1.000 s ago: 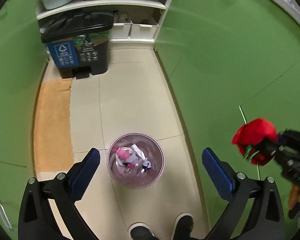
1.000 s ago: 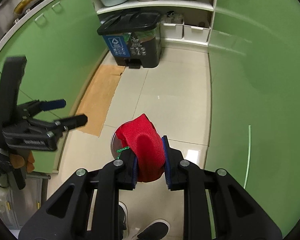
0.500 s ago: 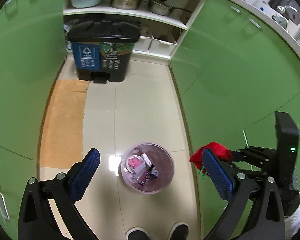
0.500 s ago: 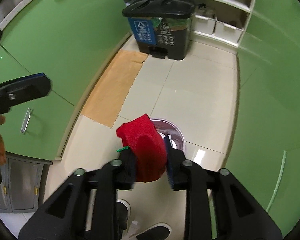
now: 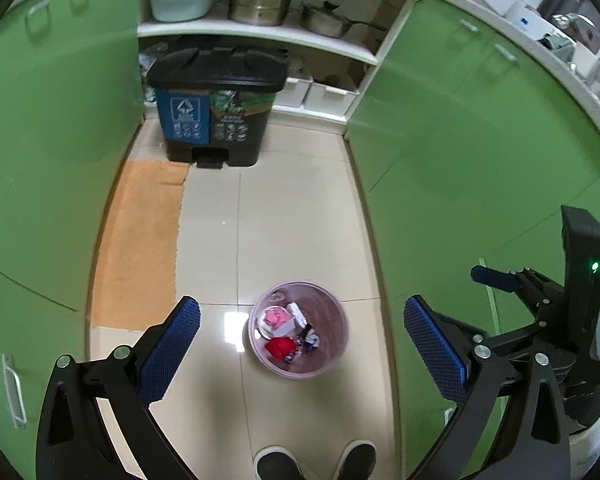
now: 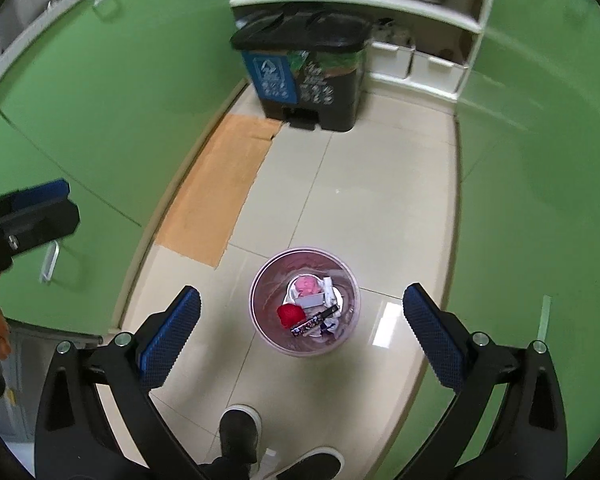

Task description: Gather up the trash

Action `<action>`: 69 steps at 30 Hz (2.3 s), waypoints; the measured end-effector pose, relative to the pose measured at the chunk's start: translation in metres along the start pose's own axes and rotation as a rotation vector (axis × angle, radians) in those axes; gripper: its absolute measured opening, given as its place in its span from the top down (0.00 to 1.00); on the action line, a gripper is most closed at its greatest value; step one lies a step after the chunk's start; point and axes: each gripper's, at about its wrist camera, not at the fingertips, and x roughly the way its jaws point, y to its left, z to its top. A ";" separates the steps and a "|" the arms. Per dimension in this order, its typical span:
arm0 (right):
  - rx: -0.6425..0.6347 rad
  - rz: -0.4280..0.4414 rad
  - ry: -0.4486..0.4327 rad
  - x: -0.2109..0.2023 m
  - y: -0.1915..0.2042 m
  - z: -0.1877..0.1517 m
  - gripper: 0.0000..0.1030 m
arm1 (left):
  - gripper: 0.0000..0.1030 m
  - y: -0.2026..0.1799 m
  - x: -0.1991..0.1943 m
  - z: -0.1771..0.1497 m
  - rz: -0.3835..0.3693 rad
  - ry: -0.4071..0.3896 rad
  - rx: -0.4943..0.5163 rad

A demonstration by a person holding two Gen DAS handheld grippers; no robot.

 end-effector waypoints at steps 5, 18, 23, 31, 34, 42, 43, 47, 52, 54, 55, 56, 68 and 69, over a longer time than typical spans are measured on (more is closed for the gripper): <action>0.047 -0.018 -0.033 -0.094 -0.009 0.010 0.04 | 0.05 -0.056 -0.074 0.025 -0.016 -0.009 0.062; 0.163 -0.099 -0.200 -0.385 -0.067 0.005 0.03 | 0.05 -0.229 -0.254 0.083 -0.105 -0.077 0.261; 0.252 -0.176 -0.234 -0.454 -0.106 -0.027 0.03 | 0.05 -0.293 -0.275 0.088 -0.156 -0.078 0.378; 0.484 -0.325 -0.312 -0.546 -0.161 -0.101 0.03 | 0.05 -0.401 -0.289 0.073 -0.308 -0.038 0.626; 0.570 -0.372 -0.354 -0.571 -0.173 -0.130 0.03 | 0.05 -0.436 -0.293 0.066 -0.360 -0.021 0.715; 0.659 -0.475 -0.378 -0.614 -0.192 -0.182 0.03 | 0.05 -0.498 -0.309 0.040 -0.438 -0.010 0.890; 0.665 -0.481 -0.383 -0.619 -0.193 -0.187 0.03 | 0.05 -0.504 -0.311 0.036 -0.447 -0.010 0.901; 0.679 -0.506 -0.415 -0.641 -0.192 -0.206 0.03 | 0.05 -0.525 -0.318 0.024 -0.457 -0.018 0.942; 0.690 -0.523 -0.451 -0.661 -0.189 -0.221 0.03 | 0.05 -0.543 -0.320 0.016 -0.464 -0.023 0.965; 0.691 -0.528 -0.457 -0.666 -0.191 -0.227 0.03 | 0.05 -0.550 -0.321 0.014 -0.460 -0.023 0.968; 0.692 -0.528 -0.459 -0.668 -0.191 -0.229 0.03 | 0.05 -0.554 -0.322 0.012 -0.454 -0.028 0.969; 0.694 -0.528 -0.462 -0.670 -0.190 -0.231 0.03 | 0.05 -0.556 -0.322 0.011 -0.449 -0.032 0.972; 0.692 -0.515 -0.460 -0.670 -0.193 -0.240 0.03 | 0.05 -0.572 -0.316 -0.002 -0.418 0.013 0.979; 0.693 -0.512 -0.460 -0.670 -0.193 -0.241 0.03 | 0.05 -0.572 -0.316 -0.003 -0.418 0.017 0.979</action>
